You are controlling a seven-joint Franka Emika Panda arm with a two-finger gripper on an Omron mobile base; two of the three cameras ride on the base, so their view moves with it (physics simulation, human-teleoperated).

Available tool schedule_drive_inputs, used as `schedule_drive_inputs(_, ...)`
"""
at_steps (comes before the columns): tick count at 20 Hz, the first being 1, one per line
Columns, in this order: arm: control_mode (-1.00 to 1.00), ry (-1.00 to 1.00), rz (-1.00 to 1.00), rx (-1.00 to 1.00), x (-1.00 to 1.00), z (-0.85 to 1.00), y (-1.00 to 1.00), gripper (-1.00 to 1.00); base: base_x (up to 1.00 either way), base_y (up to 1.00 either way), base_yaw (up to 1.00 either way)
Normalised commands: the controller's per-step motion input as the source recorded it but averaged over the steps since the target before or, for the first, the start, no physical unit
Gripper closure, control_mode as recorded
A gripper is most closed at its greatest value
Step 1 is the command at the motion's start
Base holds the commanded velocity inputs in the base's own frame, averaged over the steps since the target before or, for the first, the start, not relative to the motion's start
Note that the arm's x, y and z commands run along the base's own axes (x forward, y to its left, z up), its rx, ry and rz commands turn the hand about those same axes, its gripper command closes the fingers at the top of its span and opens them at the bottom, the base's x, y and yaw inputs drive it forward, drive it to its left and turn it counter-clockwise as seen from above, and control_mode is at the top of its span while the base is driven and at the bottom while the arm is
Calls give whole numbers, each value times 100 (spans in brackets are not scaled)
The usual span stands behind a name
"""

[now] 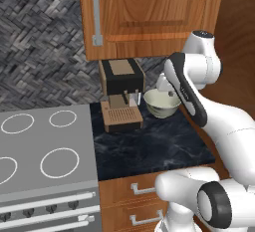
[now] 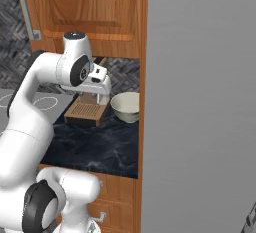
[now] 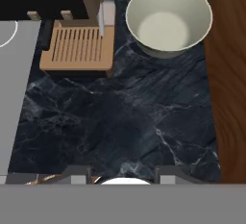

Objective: Pick the dish brush and sponge from the cabinet and place them on the counter.

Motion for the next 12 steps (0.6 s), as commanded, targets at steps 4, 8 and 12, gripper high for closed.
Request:
schedule_drive_inputs(4,-100,-1,0,3,0,-1,-1,-100,0,0,0)
schedule_drive_inputs(8,-100,0,0,0,-5,0,0,-100,0,0,0)
schedule_drive_inputs(12,-100,-2,5,-4,-21,-1,8,-100,0,0,0)
